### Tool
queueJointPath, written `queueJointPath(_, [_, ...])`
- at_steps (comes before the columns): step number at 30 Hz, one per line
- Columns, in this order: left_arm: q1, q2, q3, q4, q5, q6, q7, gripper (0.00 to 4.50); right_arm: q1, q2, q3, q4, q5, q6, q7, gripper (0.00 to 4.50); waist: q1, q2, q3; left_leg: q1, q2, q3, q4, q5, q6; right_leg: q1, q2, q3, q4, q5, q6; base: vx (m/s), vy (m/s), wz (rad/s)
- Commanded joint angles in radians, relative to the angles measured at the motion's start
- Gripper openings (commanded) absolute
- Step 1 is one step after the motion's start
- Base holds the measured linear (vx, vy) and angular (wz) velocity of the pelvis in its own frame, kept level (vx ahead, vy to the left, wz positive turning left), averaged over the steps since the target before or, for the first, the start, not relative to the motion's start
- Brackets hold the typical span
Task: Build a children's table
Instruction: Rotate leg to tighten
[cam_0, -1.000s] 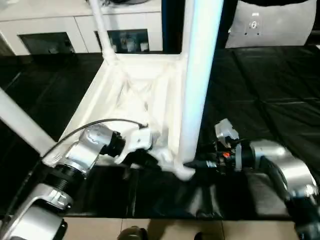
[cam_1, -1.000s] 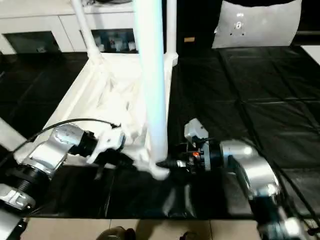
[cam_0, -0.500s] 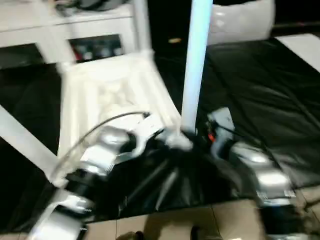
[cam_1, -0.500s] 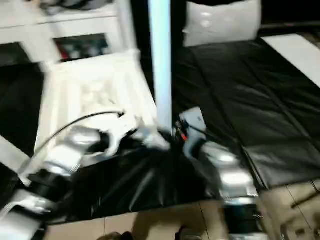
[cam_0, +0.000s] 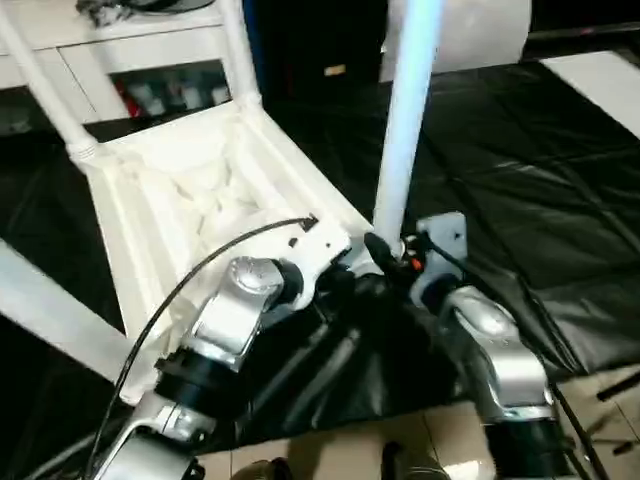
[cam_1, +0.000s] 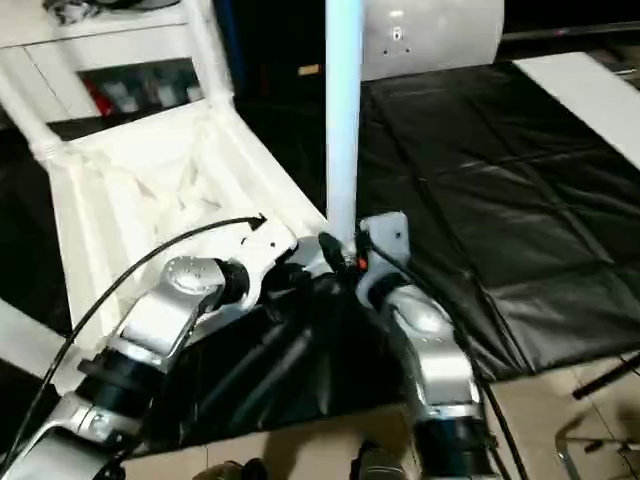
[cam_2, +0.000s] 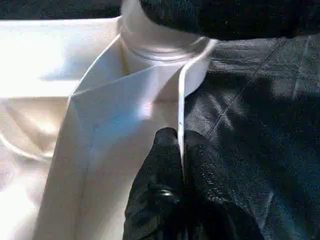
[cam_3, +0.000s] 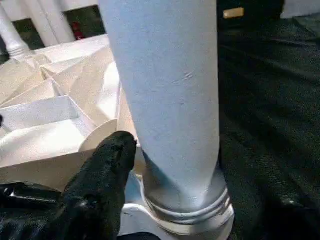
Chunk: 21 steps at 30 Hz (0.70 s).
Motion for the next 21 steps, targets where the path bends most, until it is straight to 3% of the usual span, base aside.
queueJointPath(1, [0.013,0.024,-0.046,-0.018,-0.039,-0.057,-0.084,0.00,0.000,-0.020,0.033,0.003,0.056,-0.017,0.128,3.23,0.013,-0.022,-0.072,-0.003,0.057,-0.025,-0.068,-0.243,0.105,0.056,-0.067,0.048,-0.049,-0.248,-0.184,0.061,-0.040,0.03])
queueJointPath(2, [0.016,0.036,-0.048,-0.018,-0.040,-0.061,-0.098,0.00,-0.001,-0.031,0.029,0.004,0.058,-0.026,0.143,3.47,0.018,-0.020,-0.075,0.001,0.061,-0.020,-0.063,-0.195,0.133,0.049,-0.063,0.048,-0.042,-0.186,-0.210,0.068,-0.059,0.08])
queueJointPath(3, [0.024,0.059,-0.051,-0.021,-0.046,-0.086,-0.132,0.00,-0.002,-0.056,0.024,0.005,0.070,-0.036,0.182,3.55,0.019,-0.023,-0.075,0.000,0.058,-0.015,-0.057,-0.177,0.149,0.046,-0.061,0.049,-0.041,-0.183,-0.225,0.068,-0.059,0.08])
queueJointPath(5, [0.048,0.125,-0.063,-0.025,-0.058,-0.147,-0.224,0.00,-0.002,-0.137,0.025,0.007,0.094,-0.059,0.302,3.63,0.031,-0.024,-0.084,-0.008,0.054,-0.017,-0.048,-0.115,0.172,0.059,-0.064,0.047,-0.028,-0.136,-0.235,0.056,-0.076,0.03])
queueJointPath(7, [0.050,0.132,-0.065,-0.026,-0.058,-0.155,-0.234,0.00,-0.002,-0.147,0.027,0.009,0.098,-0.063,0.316,3.63,0.040,-0.024,-0.086,-0.012,0.054,-0.014,-0.037,-0.036,0.200,0.054,-0.058,0.047,-0.013,-0.039,-0.252,0.036,-0.077,0.02])
queueJointPath(8, [0.056,0.148,-0.065,-0.023,-0.066,-0.171,-0.266,0.00,-0.003,-0.172,0.035,0.010,0.107,-0.064,0.362,3.63,0.049,-0.024,-0.089,-0.009,0.054,-0.011,-0.031,-0.008,0.213,0.051,-0.058,0.046,-0.010,-0.015,-0.260,0.008,-0.069,0.05])
queueJointPath(9, [0.058,0.173,-0.073,-0.014,-0.076,-0.210,-0.307,0.00,-0.006,-0.202,0.043,0.013,0.122,-0.064,0.419,3.63,0.057,-0.026,-0.085,-0.014,0.052,-0.011,-0.029,-0.019,0.221,0.053,-0.059,0.042,-0.010,-0.037,-0.257,0.008,-0.069,0.05])
queueJointPath(11, [0.055,0.234,-0.091,0.026,-0.094,-0.306,-0.404,0.00,-0.019,-0.278,0.065,0.025,0.163,-0.057,0.573,3.63,0.070,-0.026,-0.083,-0.010,0.056,-0.011,-0.032,-0.053,0.202,0.052,-0.055,0.037,-0.015,-0.129,-0.234,-0.001,-0.029,0.01])
queueJointPath(15, [0.035,0.264,-0.086,0.078,-0.134,-0.388,-0.506,0.00,-0.053,-0.349,0.100,0.057,0.182,-0.054,0.720,3.63,0.085,-0.023,-0.075,0.003,0.068,-0.010,-0.041,-0.142,0.149,0.042,-0.048,0.035,-0.023,-0.261,-0.211,0.000,0.000,0.00])
queueJointPath(19, [0.009,0.274,-0.087,0.119,-0.148,-0.428,-0.573,0.00,-0.094,-0.386,0.130,0.101,0.179,-0.057,0.820,3.63,0.089,-0.023,-0.075,0.010,0.075,-0.012,-0.046,-0.188,0.111,0.038,-0.051,0.041,-0.021,-0.273,-0.219,0.000,0.000,0.00])
queueJointPath(21, [-0.002,0.279,-0.093,0.137,-0.148,-0.449,-0.595,0.00,-0.112,-0.398,0.143,0.121,0.182,-0.054,0.857,3.29,0.090,-0.024,-0.077,0.006,0.073,-0.013,-0.046,-0.195,0.106,0.042,-0.053,0.041,-0.017,-0.257,-0.228,0.000,0.000,0.00])
